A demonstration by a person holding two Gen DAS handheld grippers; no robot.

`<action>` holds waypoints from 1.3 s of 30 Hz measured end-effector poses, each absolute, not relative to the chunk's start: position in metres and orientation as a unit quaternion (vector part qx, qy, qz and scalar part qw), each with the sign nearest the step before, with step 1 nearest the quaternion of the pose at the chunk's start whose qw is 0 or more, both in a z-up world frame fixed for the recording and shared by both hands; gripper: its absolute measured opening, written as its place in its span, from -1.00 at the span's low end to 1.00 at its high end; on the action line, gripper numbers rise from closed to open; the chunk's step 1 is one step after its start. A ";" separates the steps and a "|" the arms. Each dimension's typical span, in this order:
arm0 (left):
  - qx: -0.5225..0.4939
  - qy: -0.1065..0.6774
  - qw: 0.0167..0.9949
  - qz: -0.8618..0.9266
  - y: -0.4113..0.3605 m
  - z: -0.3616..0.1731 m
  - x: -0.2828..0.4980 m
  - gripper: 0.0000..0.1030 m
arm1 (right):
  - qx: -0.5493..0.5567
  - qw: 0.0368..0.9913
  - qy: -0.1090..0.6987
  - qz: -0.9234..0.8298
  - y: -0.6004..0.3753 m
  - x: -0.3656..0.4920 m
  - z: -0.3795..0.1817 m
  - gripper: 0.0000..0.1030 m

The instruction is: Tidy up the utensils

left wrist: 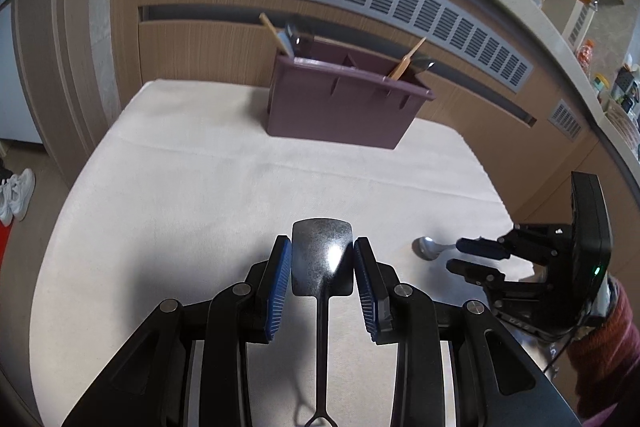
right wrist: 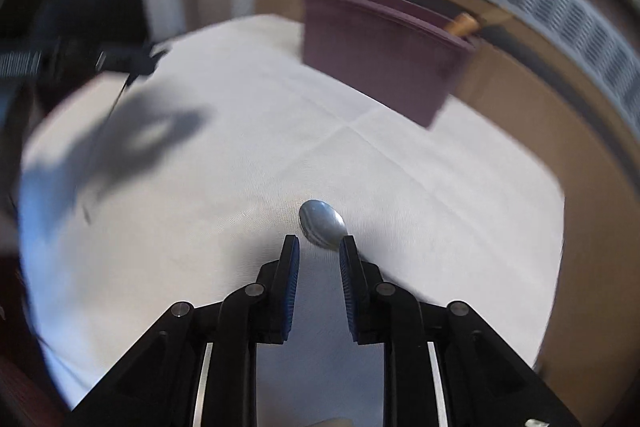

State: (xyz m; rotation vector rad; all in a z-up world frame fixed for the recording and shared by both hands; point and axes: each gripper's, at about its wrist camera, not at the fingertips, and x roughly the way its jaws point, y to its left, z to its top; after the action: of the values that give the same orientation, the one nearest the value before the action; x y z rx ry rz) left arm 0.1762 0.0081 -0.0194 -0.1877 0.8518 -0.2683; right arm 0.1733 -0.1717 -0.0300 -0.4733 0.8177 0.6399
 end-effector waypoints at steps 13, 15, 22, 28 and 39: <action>-0.082 0.449 0.879 -0.139 -0.010 -0.045 0.197 -0.36 | -0.137 0.820 0.451 0.324 -0.180 0.239 -0.046 -0.31; -0.080 0.452 0.877 -0.142 -0.012 -0.046 0.198 -0.36 | -0.134 0.815 0.455 0.331 -0.176 0.241 -0.046 -0.14; -0.070 0.450 0.878 -0.145 -0.015 -0.044 0.192 -0.36 | -0.146 0.823 0.445 0.322 -0.165 0.234 -0.046 -0.46; -0.062 0.440 0.884 -0.147 -0.015 -0.037 0.186 -0.36 | -0.112 0.844 0.434 0.295 -0.170 0.219 -0.035 -0.47; -0.072 0.392 0.904 -0.155 -0.012 -0.008 0.170 -0.36 | 0.029 0.875 0.383 0.294 -0.205 0.191 0.022 -0.47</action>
State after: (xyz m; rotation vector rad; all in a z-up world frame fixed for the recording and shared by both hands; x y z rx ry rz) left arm 0.1696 -0.0122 -0.0081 -0.1485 0.8102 -0.3196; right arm 0.1915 -0.2050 0.0225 0.0613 0.8006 0.6137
